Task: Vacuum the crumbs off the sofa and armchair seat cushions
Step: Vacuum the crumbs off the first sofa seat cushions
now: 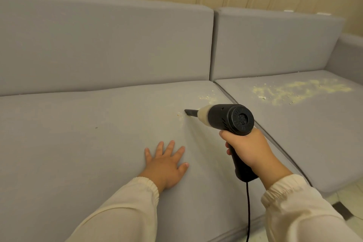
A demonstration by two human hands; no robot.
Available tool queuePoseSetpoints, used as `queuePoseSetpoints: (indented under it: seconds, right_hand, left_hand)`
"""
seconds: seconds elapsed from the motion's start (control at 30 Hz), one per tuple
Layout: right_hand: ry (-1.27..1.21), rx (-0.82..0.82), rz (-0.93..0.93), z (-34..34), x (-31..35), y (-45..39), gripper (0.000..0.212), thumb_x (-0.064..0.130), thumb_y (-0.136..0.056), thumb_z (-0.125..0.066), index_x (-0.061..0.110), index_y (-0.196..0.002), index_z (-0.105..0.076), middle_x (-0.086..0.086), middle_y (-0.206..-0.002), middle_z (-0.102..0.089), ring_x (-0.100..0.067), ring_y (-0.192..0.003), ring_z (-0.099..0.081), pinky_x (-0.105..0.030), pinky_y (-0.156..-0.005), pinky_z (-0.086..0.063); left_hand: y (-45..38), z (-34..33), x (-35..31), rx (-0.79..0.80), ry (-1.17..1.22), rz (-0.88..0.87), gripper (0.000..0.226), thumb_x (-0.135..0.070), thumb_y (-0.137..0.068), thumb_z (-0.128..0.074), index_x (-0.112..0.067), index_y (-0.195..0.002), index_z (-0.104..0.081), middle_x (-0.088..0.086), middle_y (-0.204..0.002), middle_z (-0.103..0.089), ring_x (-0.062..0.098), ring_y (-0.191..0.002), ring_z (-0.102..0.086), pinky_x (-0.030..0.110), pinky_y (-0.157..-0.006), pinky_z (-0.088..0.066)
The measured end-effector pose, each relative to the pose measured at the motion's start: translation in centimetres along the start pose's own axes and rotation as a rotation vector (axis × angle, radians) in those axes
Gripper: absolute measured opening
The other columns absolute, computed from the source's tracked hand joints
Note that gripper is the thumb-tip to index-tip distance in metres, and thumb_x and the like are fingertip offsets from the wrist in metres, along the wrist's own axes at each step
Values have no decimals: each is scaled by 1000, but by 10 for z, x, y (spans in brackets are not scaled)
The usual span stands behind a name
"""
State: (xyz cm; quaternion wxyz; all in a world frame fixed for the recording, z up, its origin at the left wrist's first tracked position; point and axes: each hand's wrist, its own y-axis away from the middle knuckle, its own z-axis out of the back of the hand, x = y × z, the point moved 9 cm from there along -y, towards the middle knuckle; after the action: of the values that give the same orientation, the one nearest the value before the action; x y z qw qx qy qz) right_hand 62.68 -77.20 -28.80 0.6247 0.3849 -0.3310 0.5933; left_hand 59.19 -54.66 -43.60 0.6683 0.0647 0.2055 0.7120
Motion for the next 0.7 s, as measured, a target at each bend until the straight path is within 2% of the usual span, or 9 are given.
queuePoseSetpoints:
  seconds: [0.13, 0.43, 0.7]
  right_hand:
    - [-10, 37, -7, 0, 0, 9, 15, 21, -86, -76, 7, -90, -73, -18, -79, -75, -17, -57, -71, -39, -69, -60]
    - [-56, 32, -1, -13, 4, 15, 15, 23, -88, -77, 9, -91, -74, -20, -84, -75, -17, -59, -70, -33, -63, -57]
    - [20, 79, 7, -6, 6, 24, 17, 24, -87, -77, 7, -89, -74, -15, -77, -75, -16, -58, -71, -37, -70, -60]
  left_hand:
    - [3, -1, 1, 9, -4, -6, 68, -71, -101, -15, -50, -161, 8, -13, -171, 21, 26, -157, 23, 68, -119, 15]
    - [11, -2, -1, -2, -10, -29, 71, -74, -100, -18, -49, -162, 6, -14, -171, 19, 25, -158, 22, 69, -119, 14]
    - [9, -1, -1, 6, -8, -23, 70, -74, -100, -16, -49, -162, 5, -13, -172, 18, 27, -158, 20, 69, -119, 13]
